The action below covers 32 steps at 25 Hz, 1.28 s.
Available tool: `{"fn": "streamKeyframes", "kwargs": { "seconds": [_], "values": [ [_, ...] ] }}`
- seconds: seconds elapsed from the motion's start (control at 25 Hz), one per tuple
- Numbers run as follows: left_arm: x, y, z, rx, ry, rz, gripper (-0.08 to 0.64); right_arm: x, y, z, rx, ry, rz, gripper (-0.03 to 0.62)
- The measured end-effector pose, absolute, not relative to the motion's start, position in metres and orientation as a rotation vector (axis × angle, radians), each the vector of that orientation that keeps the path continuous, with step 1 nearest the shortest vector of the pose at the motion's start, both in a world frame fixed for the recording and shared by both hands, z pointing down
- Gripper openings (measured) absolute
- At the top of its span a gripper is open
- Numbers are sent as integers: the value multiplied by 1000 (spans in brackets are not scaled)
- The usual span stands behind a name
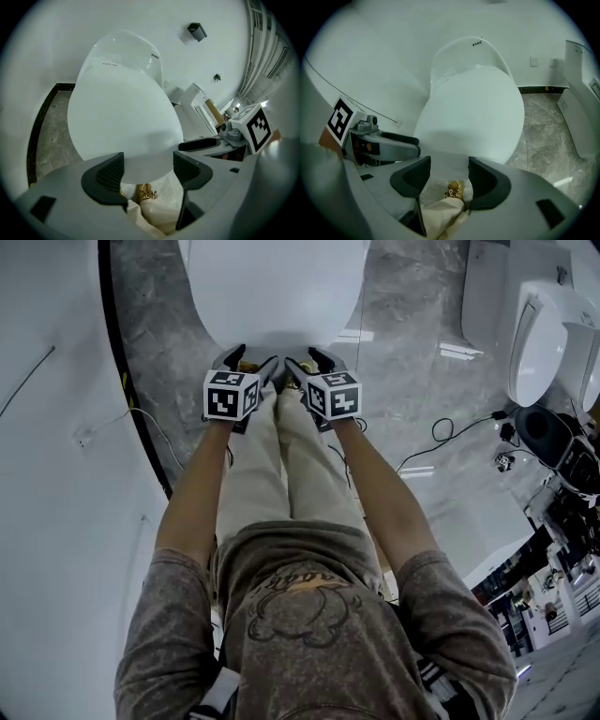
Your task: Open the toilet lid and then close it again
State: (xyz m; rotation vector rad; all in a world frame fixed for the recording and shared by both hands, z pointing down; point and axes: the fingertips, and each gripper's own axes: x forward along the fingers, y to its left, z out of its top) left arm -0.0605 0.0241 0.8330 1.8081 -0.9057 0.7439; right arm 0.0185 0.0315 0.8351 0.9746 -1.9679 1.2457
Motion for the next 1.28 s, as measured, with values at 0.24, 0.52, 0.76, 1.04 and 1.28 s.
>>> {"fn": "streamKeyframes", "kwargs": {
  "seconds": [0.24, 0.52, 0.76, 1.04, 1.28],
  "values": [
    [-57, -8, 761, 1852, -929, 684, 330, 22, 5, 765, 974, -2047, 1174, 272],
    [-56, -65, 593, 2051, -1011, 527, 330, 19, -46, 617, 1075, -2227, 1030, 264],
    [-56, -93, 457, 2222, -1056, 447, 330, 26, -75, 488, 1131, -2383, 870, 261],
    [-53, -95, 336, 2404, -1051, 342, 330, 46, -72, 350, 1156, -2612, 599, 261],
    [-71, -81, 288, 2479, -1102, 245, 320, 54, -46, 287, 1172, -2725, 410, 164]
  ]
}}
